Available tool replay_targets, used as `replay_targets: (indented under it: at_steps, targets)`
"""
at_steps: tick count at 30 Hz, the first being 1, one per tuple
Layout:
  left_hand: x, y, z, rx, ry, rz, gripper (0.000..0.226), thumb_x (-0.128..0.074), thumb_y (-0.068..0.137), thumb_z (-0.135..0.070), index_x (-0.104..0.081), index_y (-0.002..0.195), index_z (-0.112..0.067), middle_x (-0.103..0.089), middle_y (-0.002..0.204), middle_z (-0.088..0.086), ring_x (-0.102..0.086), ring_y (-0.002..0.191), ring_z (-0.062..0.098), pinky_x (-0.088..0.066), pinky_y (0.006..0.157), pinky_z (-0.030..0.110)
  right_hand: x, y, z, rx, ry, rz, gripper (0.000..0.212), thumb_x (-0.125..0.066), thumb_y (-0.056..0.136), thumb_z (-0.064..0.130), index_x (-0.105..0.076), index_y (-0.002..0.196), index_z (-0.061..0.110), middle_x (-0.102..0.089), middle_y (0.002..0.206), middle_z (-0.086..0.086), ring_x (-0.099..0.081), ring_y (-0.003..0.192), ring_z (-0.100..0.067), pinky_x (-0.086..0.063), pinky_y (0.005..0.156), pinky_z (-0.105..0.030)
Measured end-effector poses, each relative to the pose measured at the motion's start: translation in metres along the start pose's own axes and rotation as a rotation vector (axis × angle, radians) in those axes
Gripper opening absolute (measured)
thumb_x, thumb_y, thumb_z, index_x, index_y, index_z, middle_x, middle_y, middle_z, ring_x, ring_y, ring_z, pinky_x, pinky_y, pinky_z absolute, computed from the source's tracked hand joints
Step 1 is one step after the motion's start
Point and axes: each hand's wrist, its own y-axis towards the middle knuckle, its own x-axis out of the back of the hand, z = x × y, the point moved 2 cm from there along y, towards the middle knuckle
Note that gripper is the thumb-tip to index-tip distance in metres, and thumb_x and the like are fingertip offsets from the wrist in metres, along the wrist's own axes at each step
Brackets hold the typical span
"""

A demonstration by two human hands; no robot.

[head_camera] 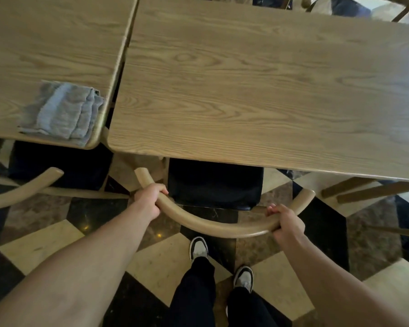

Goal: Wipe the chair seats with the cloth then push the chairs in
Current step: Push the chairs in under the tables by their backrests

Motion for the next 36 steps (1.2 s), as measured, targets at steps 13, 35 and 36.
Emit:
replay_targets:
  at_steps: [13,35,36]
  targets:
    - [0.006,-0.021,-0.001,-0.003,0.085,0.034,0.071,-0.085,0.075,-0.037,-0.047,0.132,-0.017,-0.057,0.11,0.015,-0.06,0.1,0.034,-0.057,0.089,0.049,0.002,0.003,0.004,0.001,-0.244,-0.04,0.046,-0.082,0.085,0.034,-0.057,0.113,0.008,-0.072,0.103,-0.012,-0.073,0.093,-0.025,-0.06,0.09,-0.044]
    - [0.007,-0.14,0.09,-0.507,0.485,-0.052,0.045,-0.06,0.099,-0.026,-0.049,0.14,-0.014,-0.061,0.122,0.008,-0.058,0.114,0.028,-0.05,0.101,0.048,0.043,-0.07,0.0,0.707,-1.195,0.135,0.059,-0.058,0.098,0.034,-0.041,0.146,0.005,-0.046,0.145,-0.016,-0.06,0.115,-0.032,-0.056,0.096,-0.048]
    - [0.009,-0.151,0.1,-0.555,0.527,-0.05,0.04,-0.059,0.099,-0.026,-0.052,0.137,-0.015,-0.061,0.116,0.004,-0.058,0.11,0.025,-0.05,0.1,0.046,0.047,-0.079,-0.003,0.746,-1.237,0.201,0.054,-0.057,0.099,0.033,-0.044,0.145,0.007,-0.041,0.149,-0.014,-0.058,0.117,-0.031,-0.055,0.096,-0.047]
